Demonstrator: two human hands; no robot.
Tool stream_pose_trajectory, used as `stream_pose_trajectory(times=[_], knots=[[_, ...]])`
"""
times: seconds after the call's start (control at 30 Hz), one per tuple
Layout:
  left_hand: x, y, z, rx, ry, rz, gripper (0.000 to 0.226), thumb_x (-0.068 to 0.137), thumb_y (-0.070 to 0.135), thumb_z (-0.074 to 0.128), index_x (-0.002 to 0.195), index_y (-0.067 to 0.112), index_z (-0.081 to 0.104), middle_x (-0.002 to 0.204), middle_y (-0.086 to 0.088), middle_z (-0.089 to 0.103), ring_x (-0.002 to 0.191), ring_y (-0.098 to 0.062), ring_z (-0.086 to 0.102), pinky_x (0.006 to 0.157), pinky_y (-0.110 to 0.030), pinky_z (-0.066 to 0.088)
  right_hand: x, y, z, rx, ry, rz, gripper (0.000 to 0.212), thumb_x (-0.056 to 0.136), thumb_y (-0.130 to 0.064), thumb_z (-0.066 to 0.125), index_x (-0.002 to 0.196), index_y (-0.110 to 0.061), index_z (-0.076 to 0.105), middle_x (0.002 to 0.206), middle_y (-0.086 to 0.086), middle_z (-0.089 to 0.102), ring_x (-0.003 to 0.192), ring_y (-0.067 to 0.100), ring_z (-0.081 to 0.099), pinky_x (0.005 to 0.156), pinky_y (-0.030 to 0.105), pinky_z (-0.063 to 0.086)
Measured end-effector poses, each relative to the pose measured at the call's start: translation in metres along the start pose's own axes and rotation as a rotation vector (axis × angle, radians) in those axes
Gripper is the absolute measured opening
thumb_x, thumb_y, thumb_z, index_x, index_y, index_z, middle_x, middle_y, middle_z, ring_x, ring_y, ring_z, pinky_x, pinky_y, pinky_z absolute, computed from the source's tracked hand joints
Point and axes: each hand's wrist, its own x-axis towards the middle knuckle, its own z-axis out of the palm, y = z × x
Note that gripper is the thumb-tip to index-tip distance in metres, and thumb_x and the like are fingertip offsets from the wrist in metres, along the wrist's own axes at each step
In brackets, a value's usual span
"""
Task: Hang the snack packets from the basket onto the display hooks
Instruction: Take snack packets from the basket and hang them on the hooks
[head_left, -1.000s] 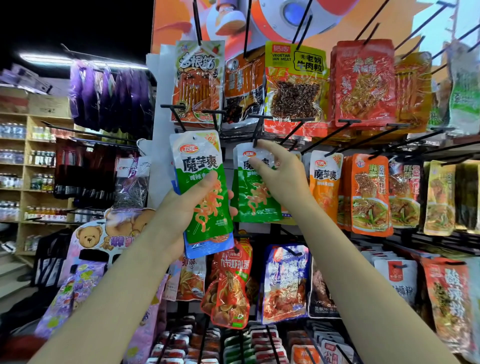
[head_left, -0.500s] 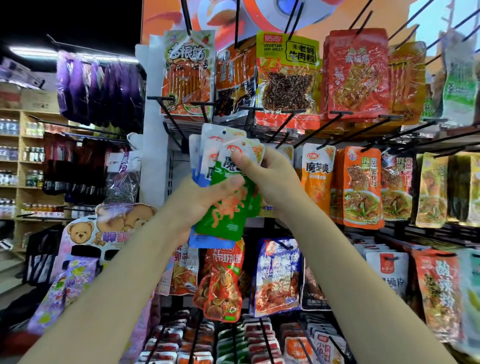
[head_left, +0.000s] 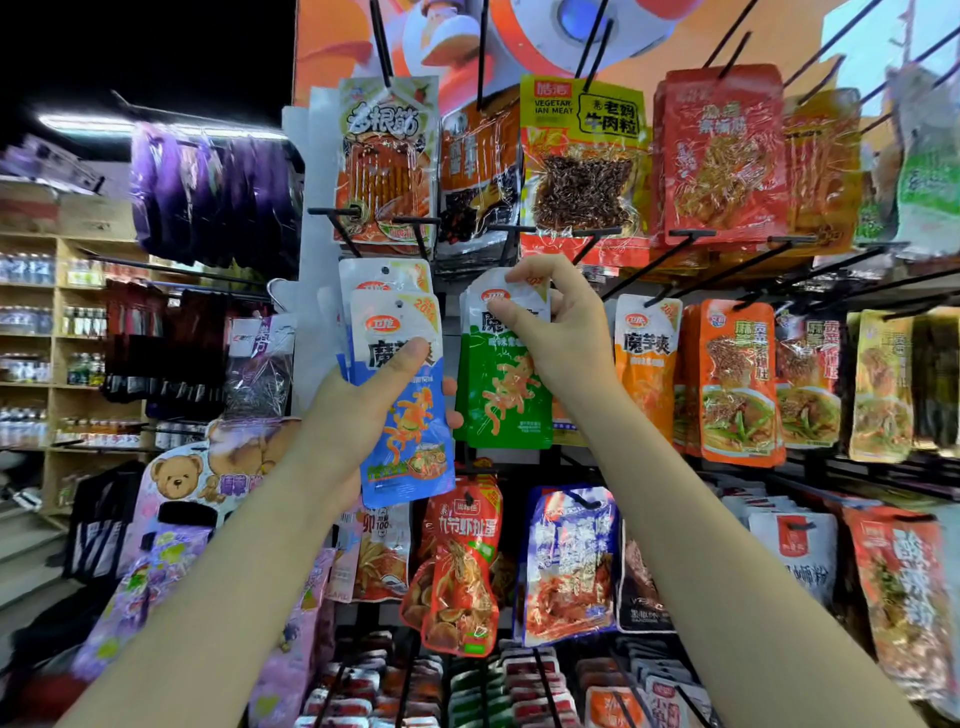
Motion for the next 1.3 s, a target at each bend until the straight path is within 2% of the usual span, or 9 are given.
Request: stream_pose_trajectory(times=[0.1, 0.3, 0.53, 0.7, 0.83, 0.97, 1.1, 1.23, 1.3], knots=[[0.000, 0.000, -0.002, -0.001, 0.003, -0.010, 0.030, 0.077, 0.038, 0.068, 0.099, 0.016, 0.070, 0.087, -0.017, 0.076, 0.064, -0.032, 0.073, 0.056, -0.041, 0.061, 0.007, 0.000, 0.001, 0.008, -0.023, 0.008, 0.019, 0.090, -0.013, 0.074, 0.101, -0.020, 0.062, 0.102, -0.017, 0.062, 0.107, -0.007, 0.054, 0.101, 0.014, 0.040], [-0.002, 0.002, -0.004, -0.010, -0.017, -0.018, 0.029, 0.079, 0.036, 0.066, 0.100, 0.016, 0.069, 0.086, -0.016, 0.076, 0.063, -0.031, 0.073, 0.055, -0.041, 0.062, 0.010, 0.001, 0.003, 0.012, -0.016, 0.019, 0.021, 0.091, -0.017, 0.074, 0.106, -0.024, 0.061, 0.115, -0.014, 0.063, 0.126, 0.004, 0.049, 0.099, -0.001, 0.025], [0.000, 0.001, -0.003, -0.009, -0.014, -0.041, 0.018, 0.094, 0.028, 0.062, 0.096, 0.012, 0.070, 0.083, -0.015, 0.076, 0.060, -0.030, 0.072, 0.056, -0.042, 0.061, 0.014, 0.000, 0.000, -0.042, -0.029, 0.037, 0.025, 0.091, -0.017, 0.074, 0.112, -0.022, 0.062, 0.110, -0.024, 0.058, 0.103, -0.023, 0.046, 0.090, -0.005, 0.028], [0.003, 0.000, -0.004, -0.019, -0.016, -0.058, 0.024, 0.101, 0.015, 0.050, 0.091, 0.003, 0.069, 0.080, -0.013, 0.075, 0.057, -0.027, 0.070, 0.050, -0.035, 0.059, 0.012, 0.007, -0.002, -0.276, -0.082, 0.153, 0.043, 0.094, -0.027, 0.071, 0.135, -0.018, 0.061, 0.130, -0.002, 0.061, 0.120, 0.010, 0.051, 0.101, 0.023, 0.038], [0.005, -0.002, -0.005, -0.006, -0.047, -0.019, 0.016, 0.099, 0.016, 0.055, 0.102, 0.009, 0.069, 0.085, -0.011, 0.078, 0.066, -0.028, 0.075, 0.055, -0.039, 0.062, -0.004, 0.000, -0.003, -0.474, 0.056, -0.016, 0.025, 0.101, -0.030, 0.060, 0.115, -0.014, 0.074, 0.091, 0.001, 0.049, 0.082, 0.010, 0.048, 0.075, 0.018, 0.039], [0.005, -0.004, -0.001, -0.021, -0.059, 0.048, 0.030, 0.074, 0.022, 0.070, 0.104, 0.017, 0.072, 0.096, -0.012, 0.078, 0.077, -0.027, 0.077, 0.066, -0.042, 0.064, -0.024, -0.020, -0.003, -0.172, 0.015, 0.035, 0.039, 0.101, -0.038, 0.057, 0.084, -0.005, 0.068, 0.067, 0.009, 0.058, 0.060, 0.015, 0.053, 0.059, 0.026, 0.041], [0.002, -0.001, 0.014, 0.028, -0.122, 0.121, 0.032, 0.069, 0.020, 0.074, 0.101, 0.016, 0.073, 0.092, -0.009, 0.079, 0.078, -0.027, 0.077, 0.066, -0.040, 0.064, -0.033, -0.029, 0.001, 0.119, -0.223, 0.247, 0.033, 0.092, -0.034, 0.070, 0.103, -0.003, 0.068, 0.088, 0.017, 0.071, 0.070, 0.017, 0.065, 0.058, 0.031, 0.050], [0.002, -0.003, 0.027, 0.029, -0.131, 0.122, 0.036, 0.069, 0.029, 0.071, 0.102, 0.016, 0.070, 0.091, -0.006, 0.079, 0.078, -0.022, 0.076, 0.069, -0.039, 0.064, -0.033, -0.020, -0.010, 0.203, -0.190, 0.182, 0.013, 0.095, -0.020, 0.068, 0.104, -0.011, 0.070, 0.092, 0.001, 0.074, 0.078, 0.004, 0.067, 0.060, 0.018, 0.049], [0.003, -0.007, 0.030, 0.004, -0.116, 0.110, 0.040, 0.073, 0.032, 0.068, 0.110, 0.015, 0.068, 0.099, -0.008, 0.078, 0.085, -0.026, 0.076, 0.070, -0.043, 0.064, -0.032, -0.014, -0.014, 0.231, -0.164, 0.188, 0.011, 0.096, -0.016, 0.066, 0.106, -0.016, 0.069, 0.099, 0.000, 0.075, 0.088, 0.008, 0.069, 0.070, 0.026, 0.055]])
